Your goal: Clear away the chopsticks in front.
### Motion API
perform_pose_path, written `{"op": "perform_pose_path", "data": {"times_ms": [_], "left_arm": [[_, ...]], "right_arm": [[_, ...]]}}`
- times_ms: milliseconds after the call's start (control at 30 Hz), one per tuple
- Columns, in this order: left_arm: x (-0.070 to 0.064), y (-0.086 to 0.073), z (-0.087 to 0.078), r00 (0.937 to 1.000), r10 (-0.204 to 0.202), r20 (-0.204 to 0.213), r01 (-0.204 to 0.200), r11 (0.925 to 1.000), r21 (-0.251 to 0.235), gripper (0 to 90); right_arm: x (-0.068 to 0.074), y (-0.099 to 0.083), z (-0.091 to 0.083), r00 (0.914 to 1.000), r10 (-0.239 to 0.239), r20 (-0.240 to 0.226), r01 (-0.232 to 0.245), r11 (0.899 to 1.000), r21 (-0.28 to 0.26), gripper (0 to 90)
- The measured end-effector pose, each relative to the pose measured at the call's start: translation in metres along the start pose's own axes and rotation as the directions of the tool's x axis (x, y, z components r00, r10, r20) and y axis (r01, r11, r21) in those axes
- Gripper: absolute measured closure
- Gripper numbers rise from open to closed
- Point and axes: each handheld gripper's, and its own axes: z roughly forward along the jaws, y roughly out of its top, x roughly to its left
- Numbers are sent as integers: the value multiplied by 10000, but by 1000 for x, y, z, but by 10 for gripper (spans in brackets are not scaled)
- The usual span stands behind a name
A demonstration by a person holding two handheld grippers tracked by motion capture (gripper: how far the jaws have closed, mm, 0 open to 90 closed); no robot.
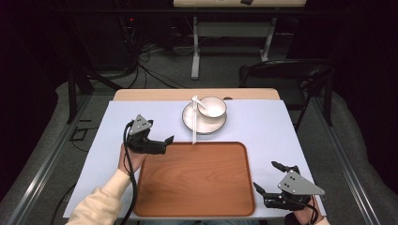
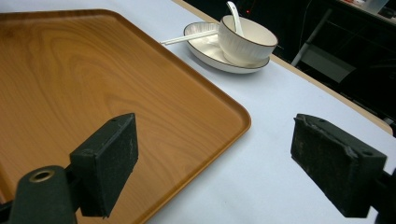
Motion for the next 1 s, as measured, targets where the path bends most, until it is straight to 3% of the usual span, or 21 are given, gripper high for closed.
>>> {"op": "perform_pose_path", "data": {"times_ms": [133, 167, 233, 267, 367, 467, 567, 633, 767, 867, 900, 1000], "left_arm": [[8, 13, 21, 9994, -329, -112, 335, 9980, 542, 0], [14, 18, 32, 9969, -784, 35, 779, 9939, 781, 4], [18, 22, 43, 9933, -1152, 56, 1140, 9882, 1026, 5], [18, 22, 43, 9933, -1152, 56, 1140, 9882, 1026, 4], [22, 32, 61, 9919, -1270, -1, 1254, 9791, 1604, 5], [23, 35, 68, 9907, -1361, -9, 1342, 9757, 1730, 5], [26, 41, 81, 9889, -1483, -58, 1464, 9676, 2057, 10], [27, 45, 93, 9906, -1351, -211, 1363, 9635, 2303, 30], [30, 52, 106, 9871, -1595, -117, 1574, 9566, 2453, 115], [31, 55, 112, 9887, -1482, -221, 1487, 9533, 2629, 162], [32, 57, 119, 9876, -1548, -277, 1562, 9457, 2851, 172], [34, 59, 126, 9869, -1576, -359, 1611, 9417, 2955, 225]], "right_arm": [[-1, 0, 1, 10000, 20, -3, -20, 10000, 6, 144], [-1, 0, 0, 10000, 15, -18, -15, 10000, 7, 144], [-1, 0, 0, 10000, 23, -35, -23, 10000, -6, 144], [-1, 0, 0, 10000, 23, -35, -23, 10000, -6, 144], [0, 0, -1, 10000, -6, -56, 6, 10000, -20, 144], [0, 0, -1, 10000, 15, -49, -15, 10000, -25, 144], [0, 0, 0, 10000, 7, -54, -7, 10000, -12, 144], [0, 0, -1, 10000, -7, -68, 7, 10000, -29, 144], [0, 0, -1, 10000, 2, -61, -2, 10000, -41, 144], [-1, 0, 0, 10000, 17, -82, -17, 10000, -5, 144], [-1, 0, 0, 9999, 0, -101, 0, 10000, -3, 144], [-1, 0, -1, 9999, 18, -104, -19, 10000, -84, 144]]}}
